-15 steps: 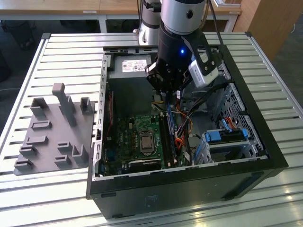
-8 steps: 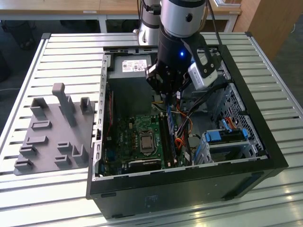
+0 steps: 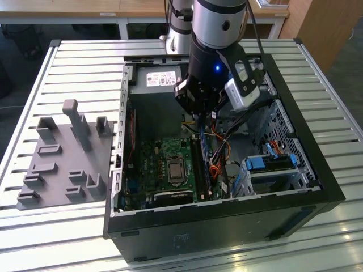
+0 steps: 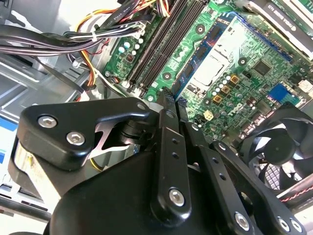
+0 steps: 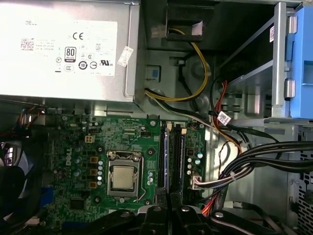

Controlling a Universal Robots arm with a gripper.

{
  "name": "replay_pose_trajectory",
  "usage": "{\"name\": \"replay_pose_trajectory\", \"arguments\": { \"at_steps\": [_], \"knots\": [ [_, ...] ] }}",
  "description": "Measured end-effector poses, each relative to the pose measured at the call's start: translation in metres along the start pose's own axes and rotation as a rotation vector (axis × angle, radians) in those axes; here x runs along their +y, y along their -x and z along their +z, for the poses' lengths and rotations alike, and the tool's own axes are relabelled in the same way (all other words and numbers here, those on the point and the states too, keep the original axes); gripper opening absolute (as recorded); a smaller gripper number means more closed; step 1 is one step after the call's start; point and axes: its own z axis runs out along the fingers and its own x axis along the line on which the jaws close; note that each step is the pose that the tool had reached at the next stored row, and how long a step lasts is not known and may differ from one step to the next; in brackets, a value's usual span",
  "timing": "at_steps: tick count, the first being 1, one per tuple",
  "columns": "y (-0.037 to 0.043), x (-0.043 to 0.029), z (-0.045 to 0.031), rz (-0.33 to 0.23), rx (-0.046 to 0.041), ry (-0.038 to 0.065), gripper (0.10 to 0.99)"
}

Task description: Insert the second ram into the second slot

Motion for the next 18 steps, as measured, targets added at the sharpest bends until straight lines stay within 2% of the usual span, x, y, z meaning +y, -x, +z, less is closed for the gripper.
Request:
{"name": "replay_pose_trajectory", "arguments": {
  "at_steps": [18],
  "knots": [
    [0.0005,-0.0004,0.0107,0.000,0.0000,0.000,0.137]
  ]
}}
